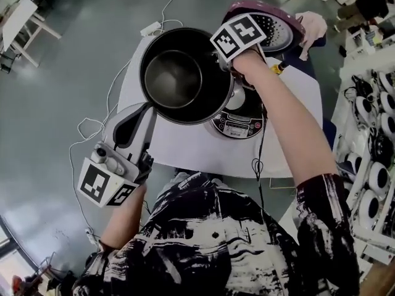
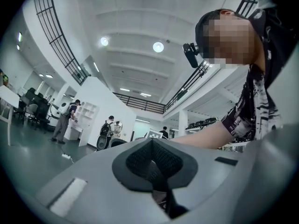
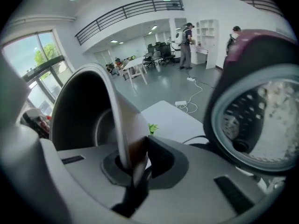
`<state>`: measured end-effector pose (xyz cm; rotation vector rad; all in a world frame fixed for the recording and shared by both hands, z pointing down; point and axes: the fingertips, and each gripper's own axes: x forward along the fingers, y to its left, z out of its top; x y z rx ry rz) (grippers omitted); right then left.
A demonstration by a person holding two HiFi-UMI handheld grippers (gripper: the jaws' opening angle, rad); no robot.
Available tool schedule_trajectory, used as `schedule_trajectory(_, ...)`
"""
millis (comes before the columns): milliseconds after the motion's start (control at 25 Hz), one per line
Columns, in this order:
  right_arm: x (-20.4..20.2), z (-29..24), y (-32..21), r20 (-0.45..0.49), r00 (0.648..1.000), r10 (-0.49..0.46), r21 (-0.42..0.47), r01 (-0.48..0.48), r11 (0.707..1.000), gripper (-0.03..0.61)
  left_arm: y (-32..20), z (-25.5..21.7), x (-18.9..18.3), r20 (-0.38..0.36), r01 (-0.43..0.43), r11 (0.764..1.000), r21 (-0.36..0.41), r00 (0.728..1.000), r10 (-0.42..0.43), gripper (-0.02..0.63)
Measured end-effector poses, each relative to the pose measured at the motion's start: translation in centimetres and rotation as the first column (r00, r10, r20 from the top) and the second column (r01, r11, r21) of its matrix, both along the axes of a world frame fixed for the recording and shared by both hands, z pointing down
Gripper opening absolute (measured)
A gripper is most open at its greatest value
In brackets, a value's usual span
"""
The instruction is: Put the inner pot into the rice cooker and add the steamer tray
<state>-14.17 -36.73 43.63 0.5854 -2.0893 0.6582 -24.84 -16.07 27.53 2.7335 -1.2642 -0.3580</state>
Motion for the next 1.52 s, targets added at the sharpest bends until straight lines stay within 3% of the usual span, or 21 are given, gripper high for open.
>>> schedule_trajectory(120,6.9,-1.3,-1.1,0.01,0.992,0.127,-0.003,-0.127,0.992,0.006,-0.8,-0.6,3.0,-0.002,-0.057,0.998,0.01,0.998,0.057,0.005)
schedule_trajectory(320,16.6,-0.8,-1.7,-0.015,0.954,0.298,-0.008,-0.299,0.954,0.011,-1.4,-1.0,6.9,0.001,-0.124,0.992,0.01,0.992,0.124,0.005)
schedule_trajectory(560,24.0,4.3,-1.1,-0.063,0.888,0.455,-0.044,-0.458,0.888,0.011,-1.6,-0.2,9.5,0.021,-0.162,0.987,-0.01,0.987,0.162,0.005)
schedule_trajectory(680,25.6,6.6,-0.8,-0.089,0.866,0.492,-0.06,-0.498,0.865,0.014,-1.8,-0.1,9.8,0.031,-0.161,0.987,-0.02,0.986,0.162,0.005)
schedule_trajectory(1040,26.5,11.0,-1.0,-0.165,0.835,0.525,-0.05,-0.539,0.841,0.014,-1.9,1.1,10.3,0.048,-0.167,0.985,-0.05,0.984,0.169,0.005)
schedule_trajectory(1280,26.6,12.4,-1.4,-0.27,0.828,0.491,0.03,-0.503,0.864,0.005,-2.1,1.9,9.2,0.045,-0.145,0.987,-0.069,0.988,0.148,0.005)
schedule_trajectory(1520,26.6,13.1,-1.4,-0.321,0.828,0.459,0.041,-0.472,0.881,0.005,-2.2,2.4,8.2,0.035,-0.131,0.988,-0.077,0.99,0.134,0.005)
